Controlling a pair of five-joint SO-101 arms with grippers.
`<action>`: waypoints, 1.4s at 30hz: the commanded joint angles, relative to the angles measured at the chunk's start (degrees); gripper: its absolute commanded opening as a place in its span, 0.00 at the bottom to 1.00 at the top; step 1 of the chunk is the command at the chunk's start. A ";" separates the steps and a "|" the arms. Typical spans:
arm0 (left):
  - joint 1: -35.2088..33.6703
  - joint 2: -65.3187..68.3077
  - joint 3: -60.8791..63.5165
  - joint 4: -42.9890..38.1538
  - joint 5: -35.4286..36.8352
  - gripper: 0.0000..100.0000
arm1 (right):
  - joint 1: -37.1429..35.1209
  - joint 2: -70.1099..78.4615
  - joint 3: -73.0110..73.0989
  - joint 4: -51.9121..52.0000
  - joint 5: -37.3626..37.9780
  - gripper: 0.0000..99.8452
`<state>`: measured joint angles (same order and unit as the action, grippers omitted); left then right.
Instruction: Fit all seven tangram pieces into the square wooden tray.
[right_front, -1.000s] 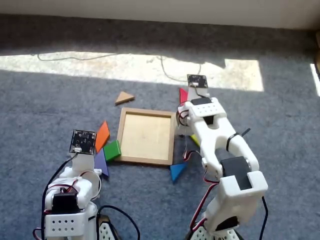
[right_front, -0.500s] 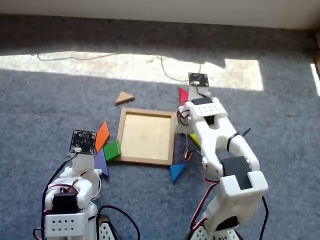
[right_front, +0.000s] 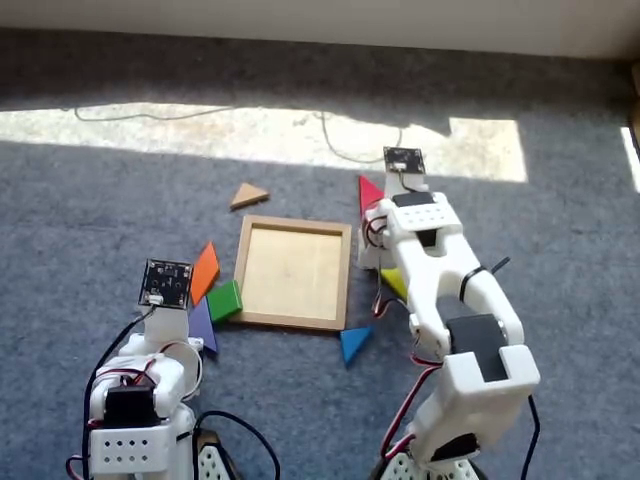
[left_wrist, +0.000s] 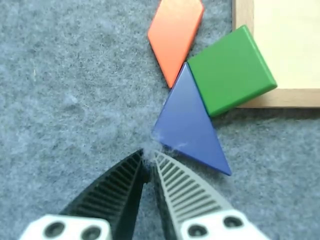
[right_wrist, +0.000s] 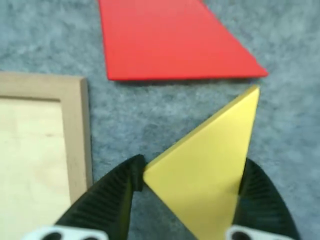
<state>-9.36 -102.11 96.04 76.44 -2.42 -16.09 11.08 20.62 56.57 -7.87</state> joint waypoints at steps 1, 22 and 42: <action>-0.40 -2.24 1.10 0.26 -0.09 0.01 | 0.48 -8.92 -1.54 0.84 1.05 0.22; -0.40 -2.24 1.10 0.26 -0.09 0.01 | -23.87 -12.44 -4.97 6.46 -10.90 0.22; -0.40 -2.24 1.10 0.26 -0.09 0.01 | -23.34 1.98 -16.13 6.55 -16.79 0.38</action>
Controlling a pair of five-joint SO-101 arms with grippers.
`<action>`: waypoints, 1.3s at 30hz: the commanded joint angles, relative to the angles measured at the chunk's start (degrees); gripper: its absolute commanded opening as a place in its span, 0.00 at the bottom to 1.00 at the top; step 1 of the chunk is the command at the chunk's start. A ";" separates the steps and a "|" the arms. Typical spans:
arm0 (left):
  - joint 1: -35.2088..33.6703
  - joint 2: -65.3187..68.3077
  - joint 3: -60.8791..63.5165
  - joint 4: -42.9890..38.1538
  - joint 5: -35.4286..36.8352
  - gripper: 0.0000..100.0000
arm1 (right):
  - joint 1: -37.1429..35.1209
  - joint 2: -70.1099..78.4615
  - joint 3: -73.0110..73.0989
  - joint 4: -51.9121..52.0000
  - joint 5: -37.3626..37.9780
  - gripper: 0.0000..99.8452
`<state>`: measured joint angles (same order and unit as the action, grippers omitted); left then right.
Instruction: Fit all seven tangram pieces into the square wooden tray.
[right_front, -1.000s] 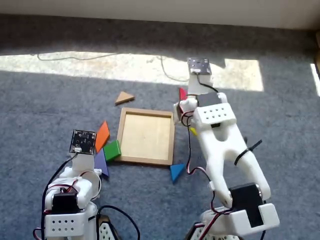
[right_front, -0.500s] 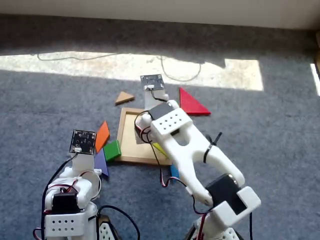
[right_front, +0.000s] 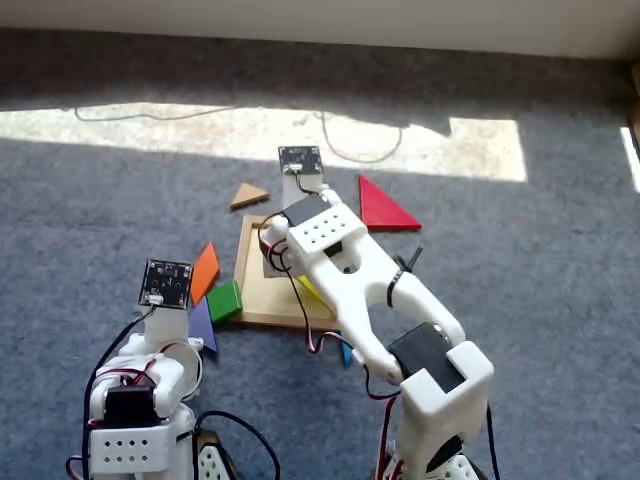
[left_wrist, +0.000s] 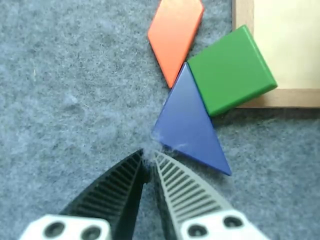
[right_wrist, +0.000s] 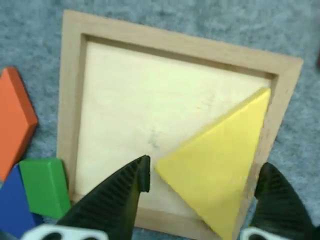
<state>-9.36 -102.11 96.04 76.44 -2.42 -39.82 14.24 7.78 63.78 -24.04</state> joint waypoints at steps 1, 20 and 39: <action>-0.40 -2.24 1.10 0.26 -0.09 0.01 | 0.31 -1.19 -3.30 -0.66 -0.62 0.38; -0.40 -2.24 1.10 0.26 -0.09 0.01 | 0.40 -6.55 1.54 -3.03 19.34 0.01; -0.40 -2.24 1.10 0.26 -0.09 0.01 | 10.07 -1.19 3.82 4.26 19.69 0.01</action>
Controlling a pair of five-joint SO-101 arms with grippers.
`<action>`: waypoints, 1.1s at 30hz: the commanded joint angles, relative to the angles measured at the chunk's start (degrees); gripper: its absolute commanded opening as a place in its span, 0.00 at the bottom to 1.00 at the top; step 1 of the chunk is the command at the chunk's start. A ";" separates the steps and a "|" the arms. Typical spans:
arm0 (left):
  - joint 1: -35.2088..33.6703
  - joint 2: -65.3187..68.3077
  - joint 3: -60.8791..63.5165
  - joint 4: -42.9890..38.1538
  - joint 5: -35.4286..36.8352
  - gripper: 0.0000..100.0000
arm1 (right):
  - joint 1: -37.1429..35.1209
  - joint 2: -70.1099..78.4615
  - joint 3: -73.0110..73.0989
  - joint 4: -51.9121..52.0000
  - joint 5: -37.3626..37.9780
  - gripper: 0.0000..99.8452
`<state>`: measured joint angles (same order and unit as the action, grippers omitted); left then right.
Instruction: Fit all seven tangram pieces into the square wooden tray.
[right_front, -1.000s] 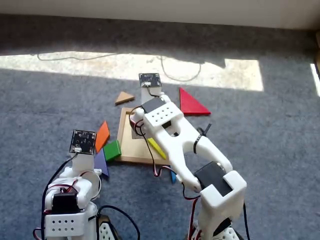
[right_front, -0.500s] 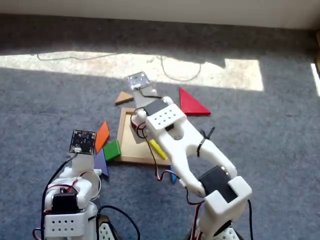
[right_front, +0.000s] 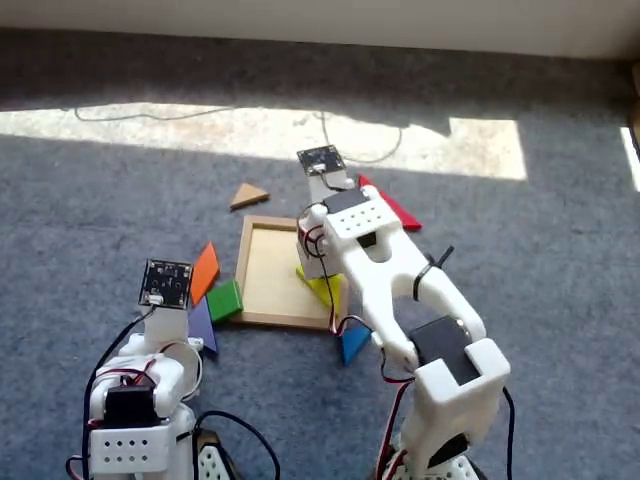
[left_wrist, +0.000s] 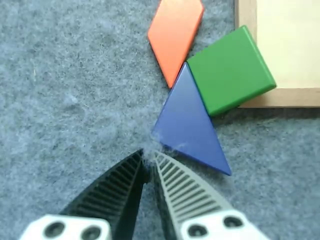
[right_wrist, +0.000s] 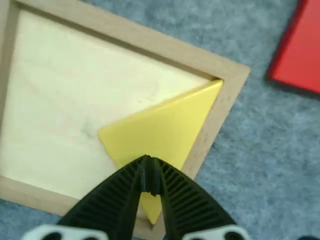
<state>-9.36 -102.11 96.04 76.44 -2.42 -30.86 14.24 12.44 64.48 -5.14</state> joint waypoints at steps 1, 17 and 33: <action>-0.40 -2.24 1.10 0.26 -0.09 0.01 | 1.10 -1.54 -1.89 4.18 0.79 0.01; -0.40 -2.24 1.10 0.26 -0.09 0.01 | 10.24 -16.48 -5.67 2.68 25.76 0.01; -0.31 -2.24 1.10 0.26 -0.09 0.01 | 14.11 1.54 -14.02 -9.10 36.84 0.40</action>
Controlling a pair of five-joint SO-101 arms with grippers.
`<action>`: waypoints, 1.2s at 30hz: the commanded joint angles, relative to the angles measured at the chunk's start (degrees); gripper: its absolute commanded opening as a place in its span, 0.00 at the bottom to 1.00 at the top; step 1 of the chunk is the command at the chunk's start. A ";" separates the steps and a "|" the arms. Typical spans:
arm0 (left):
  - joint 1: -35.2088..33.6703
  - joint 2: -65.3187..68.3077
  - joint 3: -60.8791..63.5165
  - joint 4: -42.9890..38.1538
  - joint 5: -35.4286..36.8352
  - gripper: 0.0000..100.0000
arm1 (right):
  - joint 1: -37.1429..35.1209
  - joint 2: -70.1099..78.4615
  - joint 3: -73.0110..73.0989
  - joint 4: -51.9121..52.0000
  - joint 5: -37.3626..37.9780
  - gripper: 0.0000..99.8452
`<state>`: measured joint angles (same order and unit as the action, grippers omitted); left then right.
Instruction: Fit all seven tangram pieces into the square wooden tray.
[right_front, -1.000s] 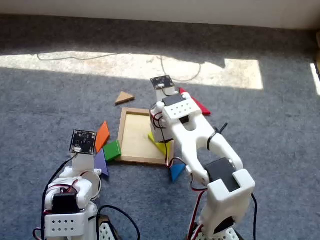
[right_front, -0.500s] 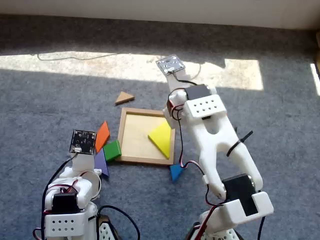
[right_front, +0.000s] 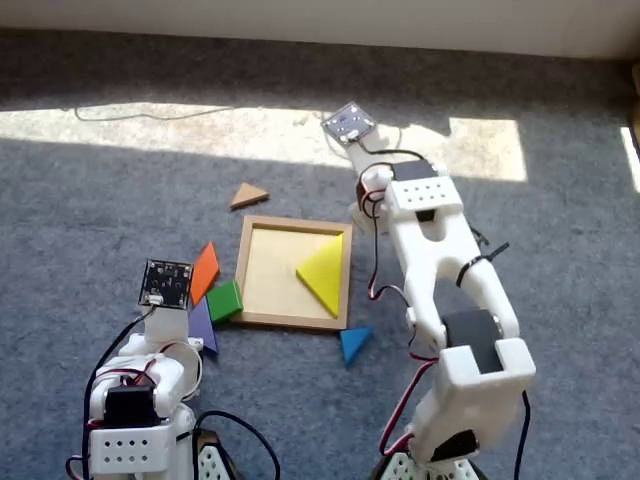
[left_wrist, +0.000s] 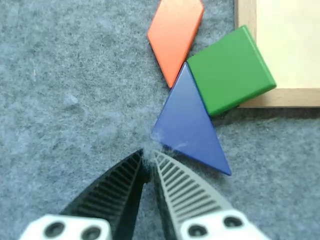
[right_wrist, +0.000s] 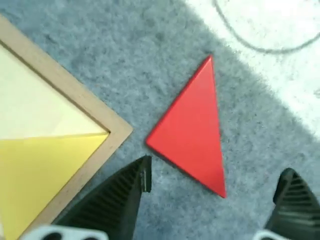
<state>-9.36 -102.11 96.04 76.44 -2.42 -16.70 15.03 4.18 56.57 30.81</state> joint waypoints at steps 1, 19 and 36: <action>-0.31 -2.24 1.10 0.26 -0.09 0.01 | -0.13 2.15 -6.73 -1.19 0.79 0.40; -0.31 -2.24 1.10 0.26 -0.09 0.01 | -3.91 16.31 -13.85 -1.27 0.62 0.40; -0.31 -2.24 1.10 0.26 -0.09 0.01 | -2.59 16.92 -13.49 -5.67 -18.46 0.40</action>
<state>-9.36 -102.11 96.04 76.44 -2.42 -18.90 32.18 -7.34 53.32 16.13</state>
